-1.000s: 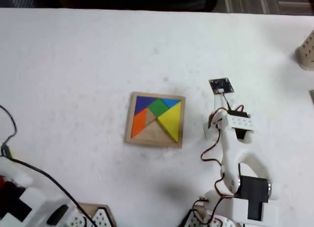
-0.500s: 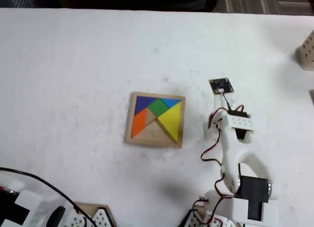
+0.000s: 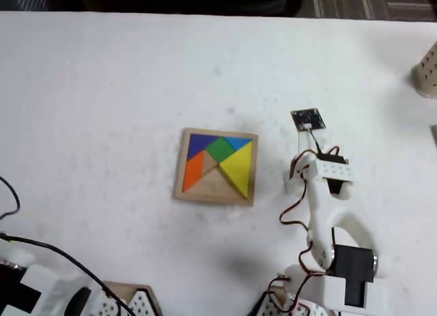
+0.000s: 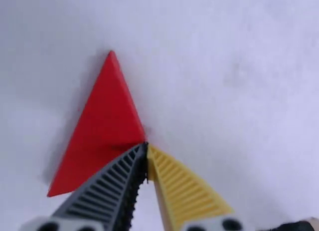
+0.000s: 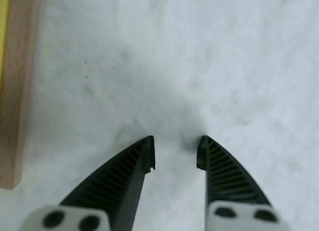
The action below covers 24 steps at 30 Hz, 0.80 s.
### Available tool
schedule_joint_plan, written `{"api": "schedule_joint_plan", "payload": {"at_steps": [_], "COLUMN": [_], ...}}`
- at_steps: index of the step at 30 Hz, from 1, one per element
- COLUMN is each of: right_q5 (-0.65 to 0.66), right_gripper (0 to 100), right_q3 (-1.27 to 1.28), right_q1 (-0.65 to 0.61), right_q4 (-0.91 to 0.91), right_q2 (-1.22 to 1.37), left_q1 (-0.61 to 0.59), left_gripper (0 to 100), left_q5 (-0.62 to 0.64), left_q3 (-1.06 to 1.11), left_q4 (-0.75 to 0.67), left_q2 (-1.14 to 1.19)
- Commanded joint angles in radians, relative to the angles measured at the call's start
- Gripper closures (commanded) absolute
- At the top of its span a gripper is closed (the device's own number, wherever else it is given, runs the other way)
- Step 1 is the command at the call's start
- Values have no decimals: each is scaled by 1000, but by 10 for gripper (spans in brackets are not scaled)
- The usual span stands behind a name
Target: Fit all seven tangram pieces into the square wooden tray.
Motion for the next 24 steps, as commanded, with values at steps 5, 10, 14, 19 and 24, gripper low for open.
{"api": "schedule_joint_plan", "payload": {"at_steps": [5, 10, 14, 19, 24], "right_q5": [11, 11, 11, 11, 11], "right_gripper": [861, 861, 861, 861, 861], "right_q3": [-2, -2, -2, -2, -2], "right_q1": [-16, -16, -18, -18, -18], "right_q4": [8, 8, 8, 8, 8], "right_q2": [-22, -22, -22, -22, -22], "left_q1": [-10, -8, -7, 19, 35], "left_gripper": [976, 976, 976, 976, 976], "left_q5": [68, 74, 160, 229, 245], "left_q3": [38, 114, 153, 157, 137], "left_q4": [-199, -351, -459, -525, -488], "left_q2": [-7, -7, -7, -7, -31]}}
